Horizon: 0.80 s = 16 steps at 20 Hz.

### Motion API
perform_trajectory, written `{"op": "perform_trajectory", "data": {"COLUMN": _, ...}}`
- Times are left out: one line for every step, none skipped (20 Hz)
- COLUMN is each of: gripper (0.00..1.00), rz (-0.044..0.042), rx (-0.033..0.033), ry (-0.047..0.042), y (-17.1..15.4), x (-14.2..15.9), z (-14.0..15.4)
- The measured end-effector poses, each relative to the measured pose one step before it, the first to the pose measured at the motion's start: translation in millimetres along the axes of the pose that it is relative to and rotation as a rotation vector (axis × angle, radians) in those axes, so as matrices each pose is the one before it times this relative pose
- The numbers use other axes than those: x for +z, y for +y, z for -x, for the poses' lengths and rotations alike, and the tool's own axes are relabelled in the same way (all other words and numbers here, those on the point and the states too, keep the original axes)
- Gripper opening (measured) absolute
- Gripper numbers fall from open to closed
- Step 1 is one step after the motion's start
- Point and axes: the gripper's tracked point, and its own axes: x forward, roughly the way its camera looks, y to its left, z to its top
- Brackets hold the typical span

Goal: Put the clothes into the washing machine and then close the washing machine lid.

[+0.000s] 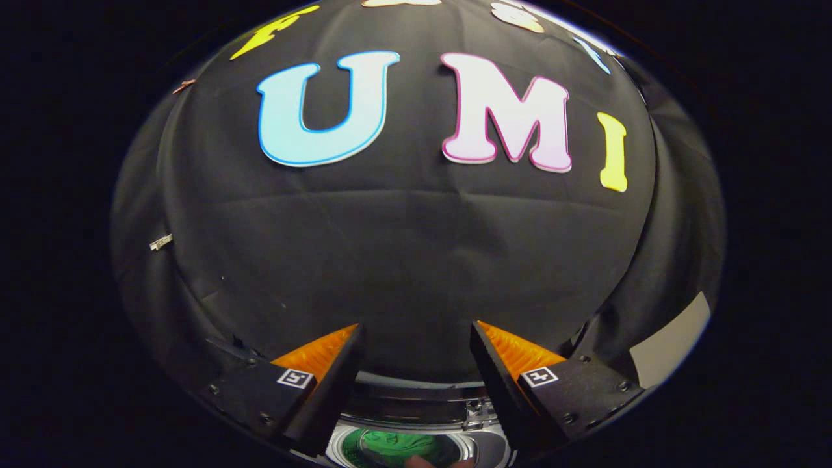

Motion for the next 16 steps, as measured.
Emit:
{"op": "perform_trajectory", "data": {"gripper": 1.0, "rz": -0.02258, "rx": 0.01, "ry": 0.02262, "y": -1.67, "x": -4.78, "z": -5.98}}
{"op": "perform_trajectory", "data": {"gripper": 1.0, "rz": -0.02322, "rx": 0.00726, "ry": -0.0172, "y": 1.34, "x": 1.5, "z": -3.74}}
{"op": "perform_trajectory", "data": {"gripper": 1.0, "rz": 0.02072, "rx": 0.00162, "ry": 0.02025, "y": -1.71, "x": -5.06, "z": -0.19}}
{"op": "perform_trajectory", "data": {"gripper": 0.99, "rz": -0.00269, "rx": 0.00964, "ry": -0.00515, "y": 0.14, "x": 2.17, "z": 3.97}}
{"op": "perform_trajectory", "data": {"gripper": 1.0, "rz": -0.00724, "rx": -0.00025, "ry": 0.00482, "y": 0.61, "x": -2.36, "z": 1.7}}
{"op": "perform_trajectory", "data": {"gripper": 1.0, "rz": 0.0087, "rx": -0.0001, "ry": 0.00523, "y": -1.91, "x": 0.42, "z": -2.57}}
{"op": "perform_trajectory", "data": {"gripper": 1.0, "rz": -0.00768, "rx": -0.00123, "ry": -0.00109, "y": -1.1, "x": 0.32, "z": -0.76}}
{"op": "perform_trajectory", "data": {"gripper": 1.0, "rz": 0.00685, "rx": 0.00242, "ry": -0.00078, "y": 1.98, "x": -1.02, "z": 0.22}}
{"op": "perform_trajectory", "data": {"gripper": 1.0, "rz": -0.00072, "rx": 0.00359, "ry": -0.00211, "y": -0.51, "x": 0.37, "z": 1.35}}
{"op": "perform_trajectory", "data": {"gripper": 1.0, "rz": 0.0045, "rx": 0.00498, "ry": -0.00168, "y": 0.85, "x": -0.53, "z": 2.01}}
{"op": "perform_trajectory", "data": {"gripper": 1.0, "rz": 0.00219, "rx": 0.00659, "ry": -0.00164, "y": -0.06, "x": -0.06, "z": 1.32}}
{"op": "perform_trajectory", "data": {"gripper": 1.0, "rz": 0.00192, "rx": 0.00614, "ry": -0.00401, "y": 0.24, "x": -0.85, "z": 1.1}}
{"op": "perform_trajectory", "data": {"gripper": 1.0, "rz": 0.00155, "rx": 0.00571, "ry": -0.00357, "y": -0.11, "x": 0.12, "z": 0.8}}
{"op": "perform_trajectory", "data": {"gripper": 1.0, "rz": -0.0009, "rx": 0.00259, "ry": -0.0051, "y": -0.02, "x": 0.79, "z": -0.75}}
{"op": "perform_trajectory", "data": {"gripper": 1.0, "rz": 0.00388, "rx": 0.00313, "ry": -0.00482, "y": -0.04, "x": 1.0, "z": -1.27}}
{"op": "perform_trajectory", "data": {"gripper": 1.0, "rz": -0.00228, "rx": 0.00182, "ry": -0.00316, "y": -0.09, "x": 0.21, "z": -1.75}}
